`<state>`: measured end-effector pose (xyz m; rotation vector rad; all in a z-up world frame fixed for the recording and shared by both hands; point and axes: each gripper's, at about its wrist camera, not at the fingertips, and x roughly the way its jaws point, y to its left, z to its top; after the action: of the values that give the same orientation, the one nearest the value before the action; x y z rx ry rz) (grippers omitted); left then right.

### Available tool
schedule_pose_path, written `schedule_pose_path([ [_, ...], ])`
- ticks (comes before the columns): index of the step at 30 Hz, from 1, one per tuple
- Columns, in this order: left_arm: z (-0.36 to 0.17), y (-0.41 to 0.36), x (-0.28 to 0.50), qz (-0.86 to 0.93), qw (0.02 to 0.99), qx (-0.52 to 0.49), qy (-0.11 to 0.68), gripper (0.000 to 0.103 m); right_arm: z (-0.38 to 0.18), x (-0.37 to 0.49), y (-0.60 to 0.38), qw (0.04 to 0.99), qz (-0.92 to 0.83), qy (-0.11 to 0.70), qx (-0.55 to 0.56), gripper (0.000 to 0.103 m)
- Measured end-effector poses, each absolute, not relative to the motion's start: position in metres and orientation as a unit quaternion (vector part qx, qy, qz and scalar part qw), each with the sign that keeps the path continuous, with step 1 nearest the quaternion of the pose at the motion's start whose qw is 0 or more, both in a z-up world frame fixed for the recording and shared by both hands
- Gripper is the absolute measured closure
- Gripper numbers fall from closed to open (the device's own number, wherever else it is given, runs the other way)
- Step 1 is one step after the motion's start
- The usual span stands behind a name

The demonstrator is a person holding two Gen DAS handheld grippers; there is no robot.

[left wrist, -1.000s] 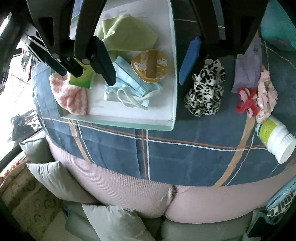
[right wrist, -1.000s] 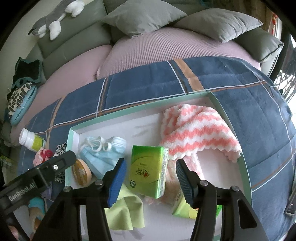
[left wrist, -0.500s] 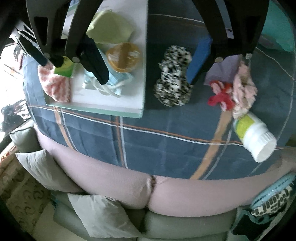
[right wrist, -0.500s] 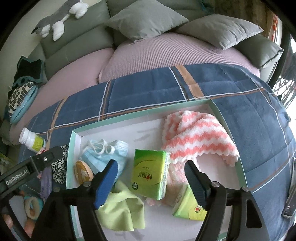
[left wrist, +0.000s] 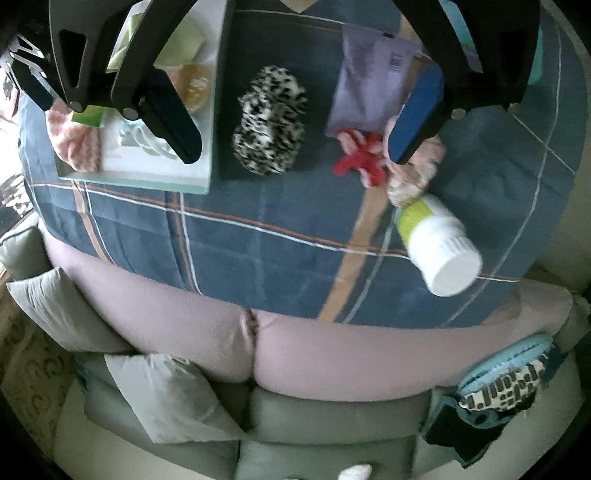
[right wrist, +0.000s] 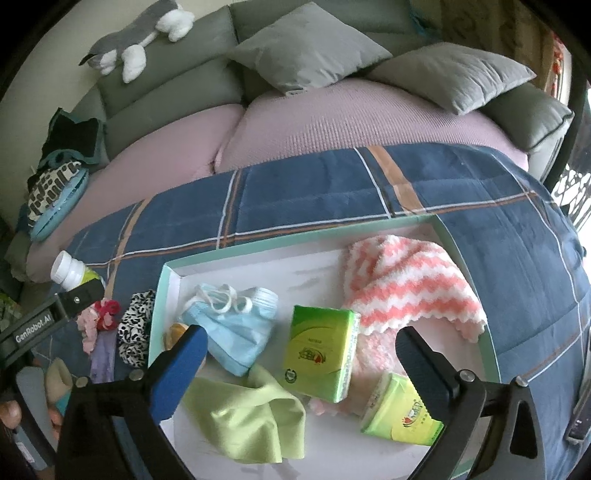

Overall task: Organize soft objects
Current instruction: 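Withdraw both grippers from the tray, then grasp the pink crumpled cloth with the left gripper while the right grasps the leopard-print scrunchie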

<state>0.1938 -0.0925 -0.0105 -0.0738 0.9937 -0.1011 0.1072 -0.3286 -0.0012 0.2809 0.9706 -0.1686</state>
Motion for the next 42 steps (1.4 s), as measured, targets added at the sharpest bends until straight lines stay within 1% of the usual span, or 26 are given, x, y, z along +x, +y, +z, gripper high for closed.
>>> schedule_pose_path([
  [1, -0.009, -0.089, 0.194, -0.044, 0.879, -0.036, 0.473, 0.000, -0.001, 0.108, -0.327, 0.873, -0.080, 0.462, 0.134, 0.000],
  [10, 0.004, -0.040, 0.191, 0.011, 0.900, -0.047, 0.434, 0.000, 0.007, 0.114, -0.307, 0.883, -0.048, 0.445, 0.141, 0.000],
  [20, 0.020, 0.023, 0.182, 0.062, 0.910, -0.092, 0.398, 0.000, 0.013, 0.122, -0.267, 0.891, -0.013, 0.434, 0.132, 0.000],
  [24, 0.018, 0.033, 0.182, 0.069, 0.909, -0.092, 0.400, 0.000, 0.011, 0.127, -0.238, 0.892, 0.008, 0.440, 0.103, 0.000],
  [33, 0.008, 0.032, 0.189, 0.061, 0.895, -0.087, 0.433, 0.000, 0.000, 0.141, -0.183, 0.886, 0.057, 0.457, 0.048, 0.000],
  [37, 0.000, 0.024, 0.194, 0.059, 0.887, -0.077, 0.452, 0.000, -0.008, 0.148, -0.172, 0.880, 0.067, 0.468, 0.050, 0.001],
  [38, -0.004, 0.020, 0.196, 0.053, 0.884, -0.076, 0.459, 0.000, -0.011, 0.151, -0.170, 0.877, 0.069, 0.472, 0.054, 0.002],
  [40, -0.010, 0.015, 0.200, 0.047, 0.878, -0.067, 0.471, 0.000, -0.015, 0.154, -0.167, 0.874, 0.072, 0.478, 0.058, 0.008],
  [41, -0.014, 0.013, 0.202, 0.047, 0.874, -0.061, 0.479, 0.000, -0.018, 0.156, -0.166, 0.872, 0.073, 0.482, 0.057, 0.013],
  [42, -0.019, 0.011, 0.204, 0.048, 0.870, -0.057, 0.488, 0.000, -0.021, 0.158, -0.165, 0.869, 0.073, 0.486, 0.056, 0.016],
])
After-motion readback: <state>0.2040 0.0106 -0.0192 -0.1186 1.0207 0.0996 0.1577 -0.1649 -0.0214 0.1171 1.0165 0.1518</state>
